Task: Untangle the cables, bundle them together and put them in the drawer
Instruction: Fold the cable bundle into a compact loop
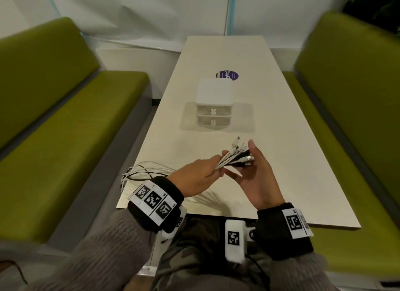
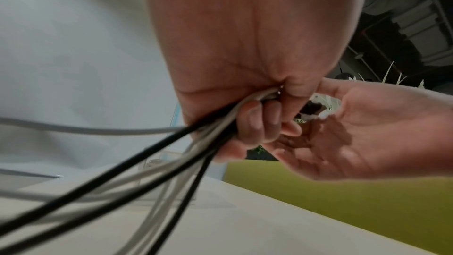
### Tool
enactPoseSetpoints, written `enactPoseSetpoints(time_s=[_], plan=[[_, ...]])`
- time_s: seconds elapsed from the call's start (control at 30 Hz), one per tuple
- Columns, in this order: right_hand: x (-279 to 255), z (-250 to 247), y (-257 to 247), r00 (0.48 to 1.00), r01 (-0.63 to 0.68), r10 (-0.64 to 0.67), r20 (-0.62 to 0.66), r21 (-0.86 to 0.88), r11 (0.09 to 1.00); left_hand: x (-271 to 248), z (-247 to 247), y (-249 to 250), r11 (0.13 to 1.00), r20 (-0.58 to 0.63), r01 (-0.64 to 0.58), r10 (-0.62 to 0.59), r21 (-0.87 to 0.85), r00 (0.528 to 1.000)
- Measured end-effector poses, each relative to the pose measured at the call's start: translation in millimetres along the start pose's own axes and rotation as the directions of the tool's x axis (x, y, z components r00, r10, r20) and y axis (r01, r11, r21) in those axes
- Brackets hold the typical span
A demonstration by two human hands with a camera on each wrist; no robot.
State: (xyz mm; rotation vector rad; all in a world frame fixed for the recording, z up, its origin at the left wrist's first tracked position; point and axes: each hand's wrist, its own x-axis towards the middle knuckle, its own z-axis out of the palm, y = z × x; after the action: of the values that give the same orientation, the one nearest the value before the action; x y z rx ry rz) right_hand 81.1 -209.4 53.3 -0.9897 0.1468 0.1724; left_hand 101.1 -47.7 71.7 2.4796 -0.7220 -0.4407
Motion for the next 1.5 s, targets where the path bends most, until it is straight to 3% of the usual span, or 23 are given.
enactPoseSetpoints(time_s=[0.07, 0.17, 0.47, 0.67, 0.87, 0.97, 1.03, 1.1, 1.23, 1.5], plan=[[0, 4, 0, 0.999, -0.036, 0.035, 0.012, 0.117, 0.992, -2, 0, 1, 0.999, 0.019, 0.004, -0.005, 0.042, 1.000], [3, 7, 1, 0.999, 0.014, -0.005, -0.049, 0.178, 0.984, -5, 1, -2, 0.994, 0.034, 0.059, -0.062, 0.095, 0.997], [9, 15, 16, 0.951, 0.178, -0.230, -0.205, -0.242, 0.954, -8, 3, 0, 0.965, 0.018, 0.129, -0.136, 0.227, 0.990], [8, 23, 26, 0.960, 0.199, -0.256, -0.112, -0.371, 0.907, -8, 1, 5, 0.951, -0.002, 0.163, -0.169, 0.263, 0.986], [5, 27, 23, 0.960, 0.241, -0.272, -0.069, -0.294, 0.925, -4, 12, 10, 0.922, -0.148, 0.216, -0.176, 0.321, 0.973], [3, 26, 23, 0.955, 0.268, -0.297, -0.014, -0.394, 0.879, -2, 16, 13, 0.904, -0.169, 0.232, -0.182, 0.359, 0.969], [5, 24, 25, 0.945, 0.294, -0.324, 0.035, -0.524, 0.799, -3, 17, 14, 0.898, -0.137, 0.221, -0.181, 0.380, 0.974], [6, 23, 28, 0.939, 0.316, -0.331, 0.092, -0.614, 0.724, -4, 18, 15, 0.915, -0.104, 0.197, -0.172, 0.351, 0.980], [5, 28, 33, 0.944, 0.305, -0.317, 0.096, -0.622, 0.721, -4, 17, 14, 0.971, -0.120, 0.184, -0.166, 0.155, 0.979], [5, 29, 36, 0.982, 0.172, -0.190, 0.019, -0.518, 0.838, -4, 20, 4, 0.985, -0.011, 0.166, -0.166, 0.054, 0.986]])
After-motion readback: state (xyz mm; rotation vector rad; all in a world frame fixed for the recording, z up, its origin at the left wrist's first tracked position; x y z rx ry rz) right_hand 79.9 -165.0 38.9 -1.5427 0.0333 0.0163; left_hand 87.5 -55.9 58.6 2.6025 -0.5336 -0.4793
